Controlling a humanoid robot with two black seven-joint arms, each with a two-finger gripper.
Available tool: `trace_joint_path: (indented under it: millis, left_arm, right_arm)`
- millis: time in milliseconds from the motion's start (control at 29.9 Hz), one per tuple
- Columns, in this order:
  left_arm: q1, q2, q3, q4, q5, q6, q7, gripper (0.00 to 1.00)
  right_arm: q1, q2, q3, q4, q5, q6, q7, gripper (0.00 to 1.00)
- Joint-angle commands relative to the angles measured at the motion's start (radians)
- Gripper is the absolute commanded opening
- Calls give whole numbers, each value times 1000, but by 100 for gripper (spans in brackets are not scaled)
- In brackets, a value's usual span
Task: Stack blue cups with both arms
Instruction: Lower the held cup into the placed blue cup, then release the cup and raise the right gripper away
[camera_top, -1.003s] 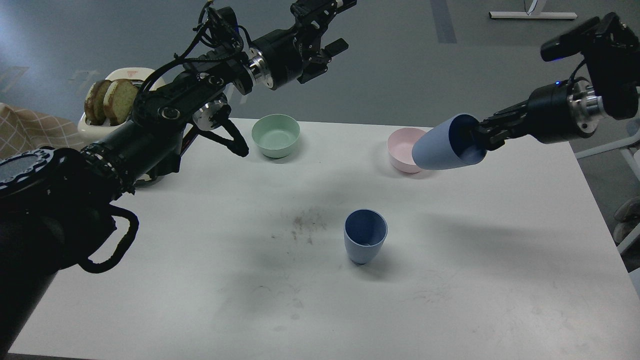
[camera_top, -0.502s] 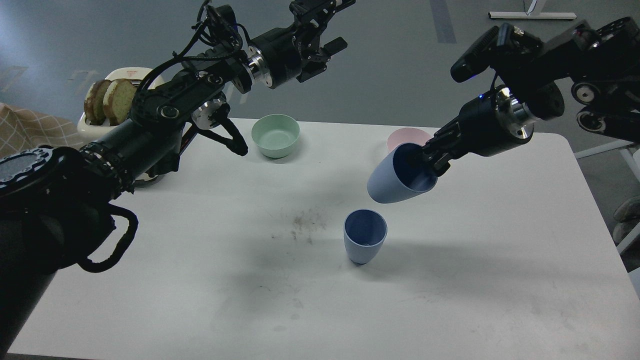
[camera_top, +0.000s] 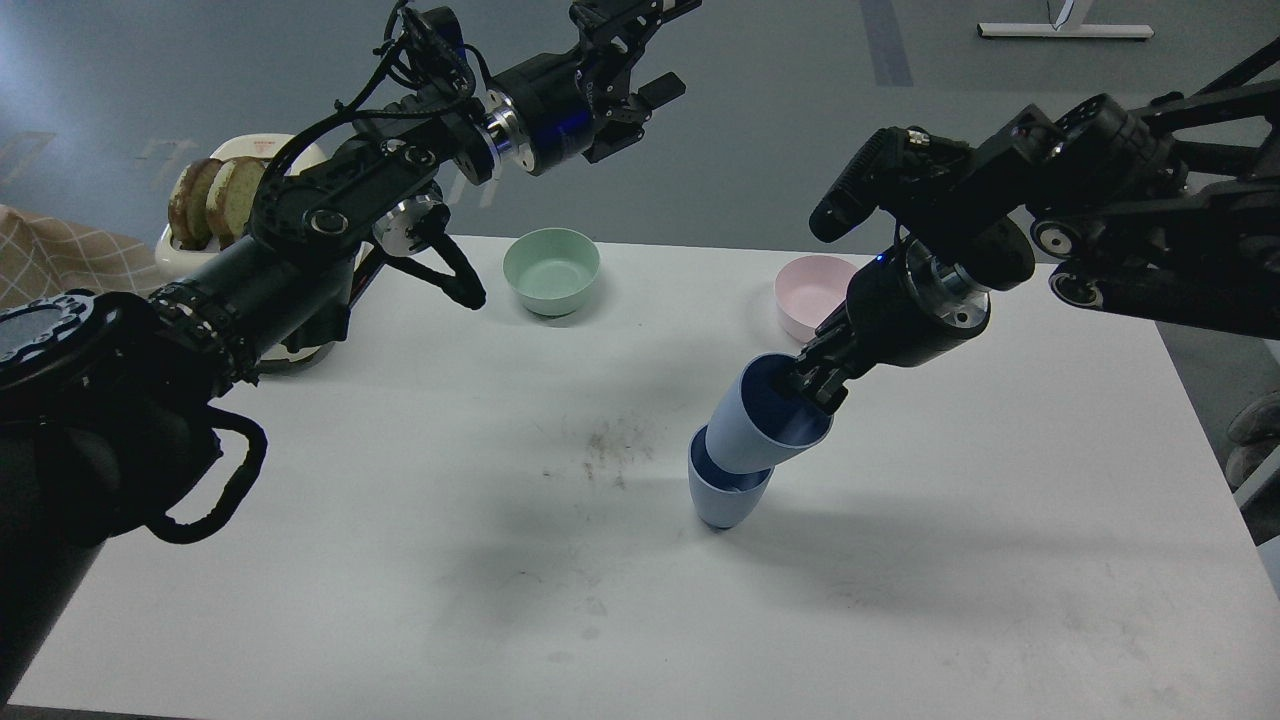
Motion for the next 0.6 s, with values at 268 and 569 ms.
trace_joint_path:
  millis: [268, 569]
  left_arm:
    - [2, 0, -1, -1, -1, 0, 0, 95]
    - [2, 5, -1, -1, -1, 0, 0, 95]
  right_arm:
    - [-18, 5, -2, -2, 0, 0, -3, 0]
    - [-35, 15, -2, -13, 1, 0, -6, 1]
